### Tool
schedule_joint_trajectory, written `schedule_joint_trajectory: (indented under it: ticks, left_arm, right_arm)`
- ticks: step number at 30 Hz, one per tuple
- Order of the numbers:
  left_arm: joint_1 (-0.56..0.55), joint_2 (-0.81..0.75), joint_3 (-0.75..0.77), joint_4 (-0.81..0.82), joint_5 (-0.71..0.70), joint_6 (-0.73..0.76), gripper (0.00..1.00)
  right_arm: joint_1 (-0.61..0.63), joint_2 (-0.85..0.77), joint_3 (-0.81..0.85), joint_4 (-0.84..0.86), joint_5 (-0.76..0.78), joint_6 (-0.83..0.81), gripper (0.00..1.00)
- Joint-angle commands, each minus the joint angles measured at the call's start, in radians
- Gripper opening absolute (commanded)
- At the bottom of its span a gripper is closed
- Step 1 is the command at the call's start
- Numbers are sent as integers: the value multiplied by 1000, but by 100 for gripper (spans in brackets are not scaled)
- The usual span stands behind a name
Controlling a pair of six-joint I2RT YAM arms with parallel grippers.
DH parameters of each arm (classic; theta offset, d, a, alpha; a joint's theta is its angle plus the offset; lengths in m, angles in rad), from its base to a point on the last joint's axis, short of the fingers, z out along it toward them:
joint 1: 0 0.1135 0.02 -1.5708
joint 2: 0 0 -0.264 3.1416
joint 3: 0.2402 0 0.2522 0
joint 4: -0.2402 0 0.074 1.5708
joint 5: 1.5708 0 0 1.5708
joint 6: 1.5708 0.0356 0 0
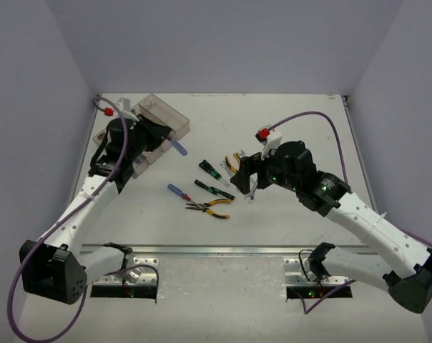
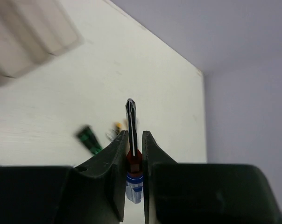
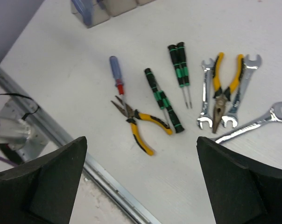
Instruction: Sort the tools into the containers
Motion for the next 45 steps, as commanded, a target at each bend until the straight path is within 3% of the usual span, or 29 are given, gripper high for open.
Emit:
schedule_joint_trajectory:
  ticks: [1, 4, 8, 15, 20, 21, 23, 27, 32, 36, 45]
  left_arm:
    - [222, 81, 106, -293, -234, 49, 0]
    - [339, 196, 215, -396, -347, 67, 0]
    - [411, 348, 332, -438, -437, 73, 0]
    - [447, 598, 474, -456, -487, 99, 0]
    - [459, 683, 521, -466, -494, 96, 0]
    - [460, 692, 527, -466, -491, 90, 4]
    - [461, 698, 528, -466, -492, 76, 26]
    - [462, 685, 527, -457, -472, 67, 59]
    - [470, 601, 535, -469, -420, 58, 83]
    - [468, 420, 460, -453, -257, 107, 100]
    - [385, -138, 51, -387, 13, 314, 100]
  right_arm:
    - [-15, 19, -31, -55, 177, -63, 99]
    - [-20, 26, -62, -54, 221, -82, 99]
    - [-23, 24, -101, -47, 258, -84, 99]
    - [-24, 7, -127, -27, 245, -85, 99]
    - [-24, 13, -134, -21, 224, -85, 99]
    - [-24, 15, -135, -20, 221, -84, 99]
    - [-24, 22, -135, -16, 216, -85, 99]
    - [-24, 36, -136, -12, 191, -85, 99]
    - [-23, 70, -131, 7, 115, -108, 99]
    - [-19, 123, -103, 12, -5, -114, 99]
    - [119, 354, 55, 9, 27, -75, 98]
